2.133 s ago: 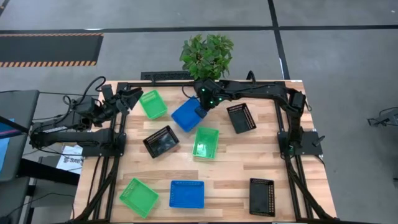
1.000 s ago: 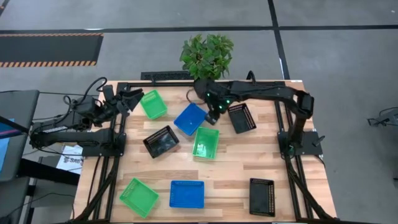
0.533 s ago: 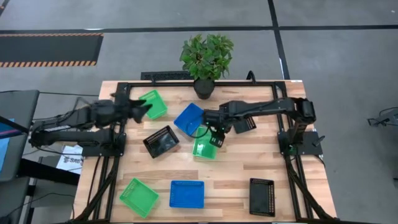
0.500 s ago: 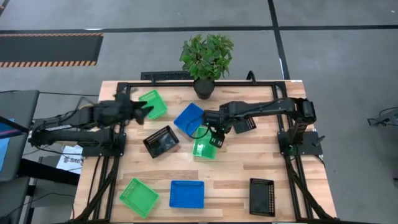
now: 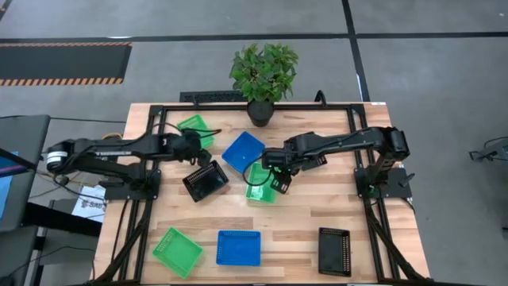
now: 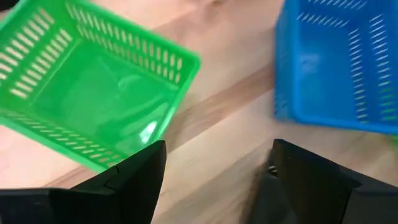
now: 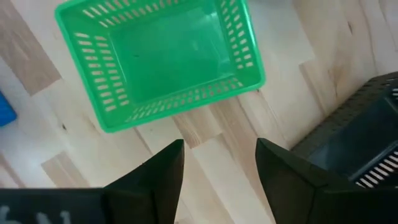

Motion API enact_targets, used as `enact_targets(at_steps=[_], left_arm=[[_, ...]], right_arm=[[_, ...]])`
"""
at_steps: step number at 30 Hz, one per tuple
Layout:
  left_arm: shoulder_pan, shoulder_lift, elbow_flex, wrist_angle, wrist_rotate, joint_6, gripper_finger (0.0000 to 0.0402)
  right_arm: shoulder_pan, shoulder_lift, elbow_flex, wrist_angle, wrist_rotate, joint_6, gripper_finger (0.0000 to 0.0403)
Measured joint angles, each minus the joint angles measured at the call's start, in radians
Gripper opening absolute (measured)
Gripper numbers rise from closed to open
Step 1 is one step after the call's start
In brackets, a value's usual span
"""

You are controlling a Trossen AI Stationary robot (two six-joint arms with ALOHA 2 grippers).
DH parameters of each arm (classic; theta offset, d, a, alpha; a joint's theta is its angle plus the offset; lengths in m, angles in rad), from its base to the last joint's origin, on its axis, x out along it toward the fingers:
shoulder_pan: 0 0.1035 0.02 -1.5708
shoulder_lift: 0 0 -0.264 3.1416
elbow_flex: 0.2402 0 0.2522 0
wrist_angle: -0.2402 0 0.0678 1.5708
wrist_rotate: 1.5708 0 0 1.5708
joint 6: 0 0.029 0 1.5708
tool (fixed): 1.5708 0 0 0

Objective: Stack baskets by color
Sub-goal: Stack the top green bin on the middle right green bin

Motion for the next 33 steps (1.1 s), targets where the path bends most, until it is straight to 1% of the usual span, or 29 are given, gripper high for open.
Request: enact_targets(at_steps=[3,5,8,10,12,13,16,19,22,24,29,33], left_arm=[[0.023,0.030,0.000,-0.016,0.033,0.015,0.0281],[0.031,0.028,0.014,-0.021,0.095,0.021,0.0281],[0.029,-0.009,0.097,-0.063,0.217,0.054,0.0281],[0.019,-0.047,0.181,-0.114,0.256,0.070,0.0281],[0.008,-0.092,0.280,-0.174,0.243,0.077,0.0281],[0.003,-0.117,0.333,-0.194,0.216,0.081,0.0281],[-0.017,-0.191,0.470,-0.225,0.091,0.080,0.0281],[-0.034,-0.246,0.560,-0.226,-0.004,0.067,0.0281],[-0.042,-0.281,0.607,-0.235,-0.032,0.057,0.0281],[-0.043,-0.309,0.614,-0.237,-0.035,0.056,0.0281],[-0.043,-0.341,0.615,-0.261,-0.038,0.014,0.0281],[-0.043,-0.350,0.615,-0.288,-0.040,0.003,0.0281]], right_arm=[[0.004,0.001,0.000,0.009,0.003,0.000,0.0216],[0.006,0.001,0.000,0.048,0.023,-0.010,0.0215],[0.004,0.002,0.000,0.162,0.027,-0.061,0.0215],[-0.008,0.002,0.000,0.266,0.027,-0.104,0.0215],[-0.030,0.002,0.000,0.390,0.027,-0.131,0.0213],[-0.043,0.002,0.000,0.458,0.026,-0.147,0.0211],[-0.075,0.041,0.029,0.642,0.025,-0.209,0.0206],[-0.093,0.117,0.123,0.723,0.023,-0.295,0.0199],[-0.100,0.214,0.255,0.701,0.019,-0.391,0.0193],[-0.108,0.289,0.344,0.682,0.020,-0.434,0.0189],[-0.135,0.486,0.565,0.675,0.057,-0.440,0.0183],[-0.144,0.624,0.710,0.669,0.060,-0.588,0.0186]])
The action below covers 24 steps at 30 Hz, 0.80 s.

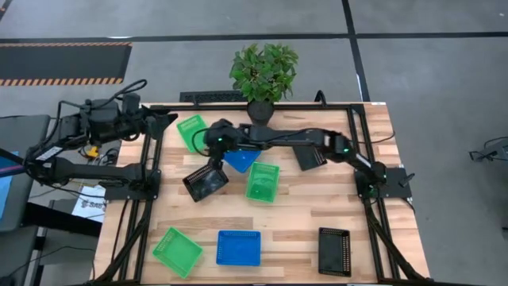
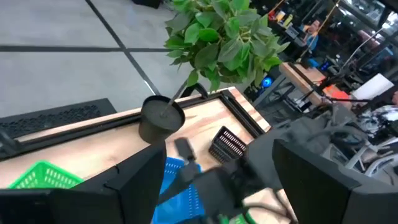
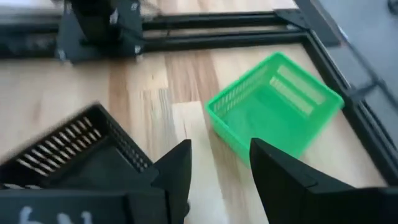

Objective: Stack baskets by color
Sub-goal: Stack the top green bin on the middle right green bin

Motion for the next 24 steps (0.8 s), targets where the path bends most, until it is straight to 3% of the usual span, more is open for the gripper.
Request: enact_targets(at_steps=[4,12,18,24], left_arm=[[0.000,0.001,0.000,-0.021,-0.001,-0.001,0.0281],[0.000,0.004,0.000,-0.045,0.000,-0.016,0.0281],[0.000,0.004,0.000,-0.042,-0.002,-0.016,0.0281],[0.000,0.010,-0.001,-0.042,-0.028,-0.021,0.0281]], right_arm=[[-0.001,0.112,0.115,0.019,0.000,-0.113,0.0201],[-0.028,0.165,0.091,0.096,0.002,-0.190,0.0238],[-0.060,0.181,0.093,0.158,-0.003,-0.174,0.0240],[-0.096,0.203,0.092,0.196,0.012,-0.046,0.0233]])
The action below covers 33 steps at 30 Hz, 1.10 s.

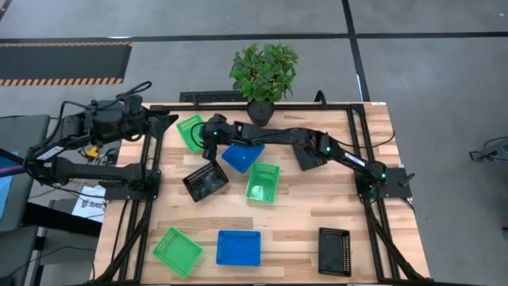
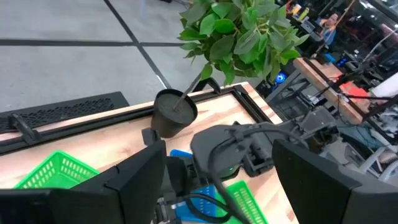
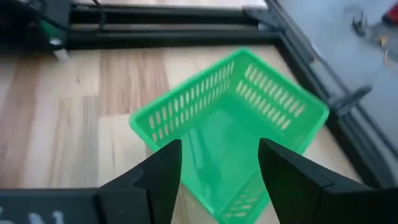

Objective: Stack baskets by color
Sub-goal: Stack the top green bin on the middle right green bin

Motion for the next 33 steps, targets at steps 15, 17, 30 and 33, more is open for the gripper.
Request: enact_targets(at_steps=[15,17,30,33], left_arm=[[0.000,0.000,0.000,0.000,-0.001,0.002,0.0281],[0.000,0.000,0.000,0.000,-0.001,0.002,0.0281],[0.000,-0.001,0.000,-0.001,0.001,0.023,0.0281],[0.000,-0.001,0.000,0.000,0.001,0.030,0.0281]], right_arm=[[0.015,0.047,0.000,-0.142,0.003,0.278,0.0230],[0.025,0.049,0.000,-0.194,0.002,0.287,0.0230],[0.113,-0.050,0.019,-0.393,-0.004,0.276,0.0230],[0.103,-0.095,0.019,-0.388,0.018,0.263,0.0230]])
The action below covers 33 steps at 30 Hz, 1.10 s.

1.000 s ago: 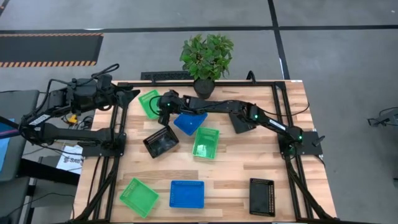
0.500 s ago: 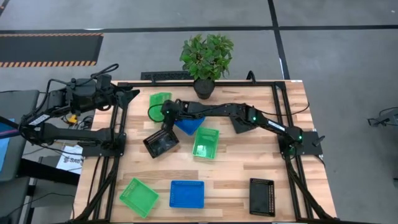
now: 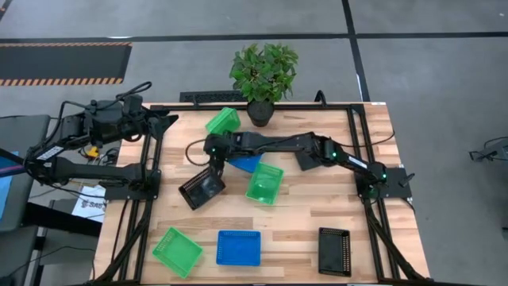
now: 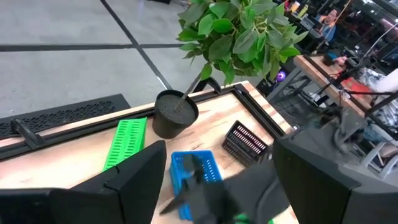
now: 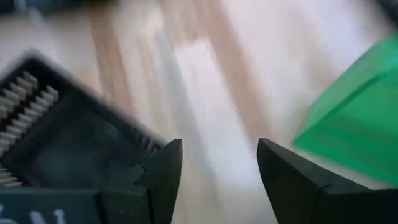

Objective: Stack baskets by color
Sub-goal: Stack the top green bin on the middle right green bin

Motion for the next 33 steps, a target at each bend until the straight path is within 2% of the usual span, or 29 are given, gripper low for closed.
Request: enact_targets(at_steps=[4,13,25,33], left_arm=[[0.000,0.001,0.000,0.000,0.000,0.001,0.0281],[0.000,0.001,0.000,-0.003,-0.001,0.001,0.0281],[0.000,0.001,0.000,-0.003,-0.010,0.009,0.0281],[0.000,0.001,0.000,-0.003,-0.011,0.009,0.0281]], right_arm=[[-0.038,-0.008,0.000,0.048,0.055,-0.010,0.0230],[-0.115,0.003,-0.023,0.081,0.031,0.077,0.0230],[-0.117,0.027,-0.019,0.200,0.027,0.076,0.0230],[-0.118,0.072,-0.025,0.172,0.003,0.102,0.0230]])
